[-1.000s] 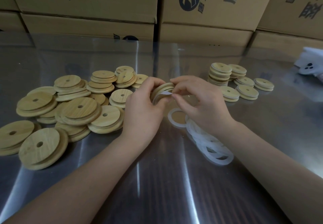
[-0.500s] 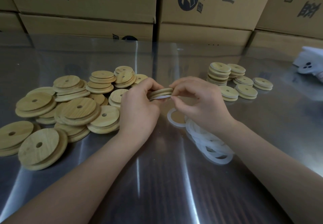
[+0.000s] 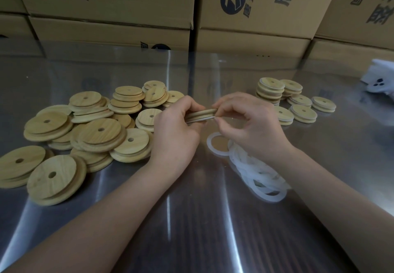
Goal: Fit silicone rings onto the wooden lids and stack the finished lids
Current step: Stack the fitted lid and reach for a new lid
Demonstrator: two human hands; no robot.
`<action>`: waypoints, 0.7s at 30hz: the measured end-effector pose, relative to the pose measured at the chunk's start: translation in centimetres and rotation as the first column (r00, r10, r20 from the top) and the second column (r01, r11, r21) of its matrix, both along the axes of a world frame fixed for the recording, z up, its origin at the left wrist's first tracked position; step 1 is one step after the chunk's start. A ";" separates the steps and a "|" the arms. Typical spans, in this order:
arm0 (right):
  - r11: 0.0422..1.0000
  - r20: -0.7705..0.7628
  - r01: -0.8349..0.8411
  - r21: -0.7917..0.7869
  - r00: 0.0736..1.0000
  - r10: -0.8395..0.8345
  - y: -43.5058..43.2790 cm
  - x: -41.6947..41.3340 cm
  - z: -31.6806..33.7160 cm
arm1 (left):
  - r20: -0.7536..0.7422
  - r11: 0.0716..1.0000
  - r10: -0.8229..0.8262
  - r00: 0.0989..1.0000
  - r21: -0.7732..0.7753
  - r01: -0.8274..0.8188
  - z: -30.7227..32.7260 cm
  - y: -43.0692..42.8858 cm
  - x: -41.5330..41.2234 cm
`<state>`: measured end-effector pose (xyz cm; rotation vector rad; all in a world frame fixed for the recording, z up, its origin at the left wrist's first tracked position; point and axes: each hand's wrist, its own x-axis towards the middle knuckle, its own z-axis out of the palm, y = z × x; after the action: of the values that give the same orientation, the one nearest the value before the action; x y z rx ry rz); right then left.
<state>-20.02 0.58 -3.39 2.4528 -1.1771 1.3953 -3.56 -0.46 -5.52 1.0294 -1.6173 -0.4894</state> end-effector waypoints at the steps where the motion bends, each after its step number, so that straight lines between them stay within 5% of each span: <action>1: 1.000 -0.004 0.001 -0.002 1.000 -0.001 0.0 -0.1 0.0 | 0.000 1.000 -0.012 1.000 0.004 0.012 0.0 0.0 0.0; 16: 0.999 -0.035 0.043 0.009 0.998 -0.043 -0.2 -0.3 -0.2 | -0.101 0.994 -0.068 0.993 0.078 0.076 0.0 0.4 -0.3; 21: 0.996 0.068 0.050 0.073 0.996 -0.055 -0.3 -0.5 -0.3 | -0.178 0.987 -0.072 0.981 0.127 0.096 0.1 0.5 -0.3</action>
<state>-20.53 0.26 -3.71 2.4185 -1.3179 1.4613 -3.89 0.01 -5.45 0.9922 -1.4923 -0.7345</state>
